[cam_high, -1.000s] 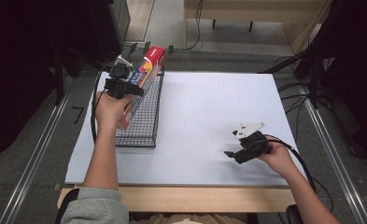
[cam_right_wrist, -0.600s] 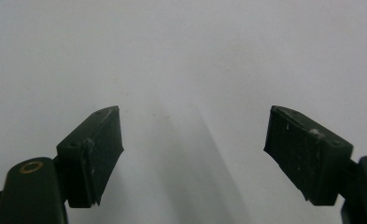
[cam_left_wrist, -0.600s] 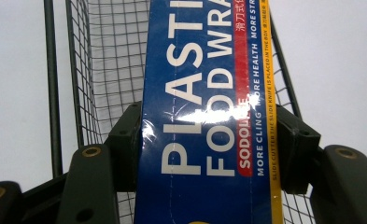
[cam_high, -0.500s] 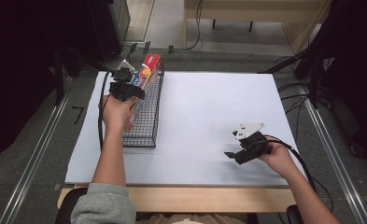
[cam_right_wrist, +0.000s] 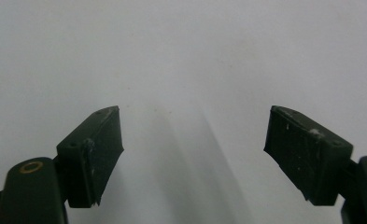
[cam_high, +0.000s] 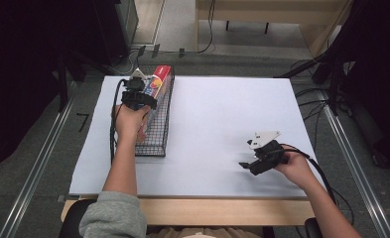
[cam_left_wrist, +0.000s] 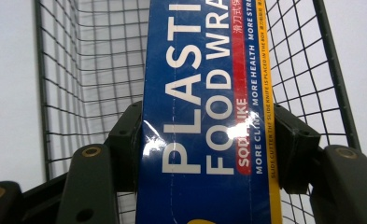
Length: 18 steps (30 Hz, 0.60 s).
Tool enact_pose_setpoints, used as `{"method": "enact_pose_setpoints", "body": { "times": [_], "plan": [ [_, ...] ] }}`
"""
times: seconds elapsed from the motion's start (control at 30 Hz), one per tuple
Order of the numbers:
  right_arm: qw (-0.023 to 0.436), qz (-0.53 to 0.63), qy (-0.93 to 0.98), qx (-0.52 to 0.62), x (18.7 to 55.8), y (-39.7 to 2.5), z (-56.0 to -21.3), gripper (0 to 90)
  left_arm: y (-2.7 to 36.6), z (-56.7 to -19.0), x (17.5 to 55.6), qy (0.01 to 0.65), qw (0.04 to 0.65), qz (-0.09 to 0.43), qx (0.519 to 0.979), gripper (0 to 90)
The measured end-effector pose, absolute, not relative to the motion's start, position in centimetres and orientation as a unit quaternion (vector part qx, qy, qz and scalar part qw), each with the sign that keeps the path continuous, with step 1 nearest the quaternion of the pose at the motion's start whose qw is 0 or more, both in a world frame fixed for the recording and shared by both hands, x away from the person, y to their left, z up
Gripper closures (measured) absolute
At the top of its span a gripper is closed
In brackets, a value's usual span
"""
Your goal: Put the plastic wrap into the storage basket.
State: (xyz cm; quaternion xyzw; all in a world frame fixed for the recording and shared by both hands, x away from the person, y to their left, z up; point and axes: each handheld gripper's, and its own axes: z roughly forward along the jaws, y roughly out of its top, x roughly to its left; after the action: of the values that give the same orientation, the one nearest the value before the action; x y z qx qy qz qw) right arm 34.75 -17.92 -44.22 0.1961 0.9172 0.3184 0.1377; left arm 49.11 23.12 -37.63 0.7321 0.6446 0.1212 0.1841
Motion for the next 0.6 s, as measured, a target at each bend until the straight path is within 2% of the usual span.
{"method": "enact_pose_setpoints", "body": {
  "times": [0.2, 0.6],
  "plan": [
    [0.140, 0.318, 0.918, 0.194, 34.7, -17.9, -44.3, 19.6, 22.2, -38.5, 49.2, 0.640, 0.165, 0.125, 0.740, 39.2],
    [0.139, 0.317, 0.918, 0.193, 34.7, -18.0, -44.2, 19.6, 21.8, -39.1, 49.1, 0.633, 0.168, 0.109, 0.748, 37.9]
  ]
}}
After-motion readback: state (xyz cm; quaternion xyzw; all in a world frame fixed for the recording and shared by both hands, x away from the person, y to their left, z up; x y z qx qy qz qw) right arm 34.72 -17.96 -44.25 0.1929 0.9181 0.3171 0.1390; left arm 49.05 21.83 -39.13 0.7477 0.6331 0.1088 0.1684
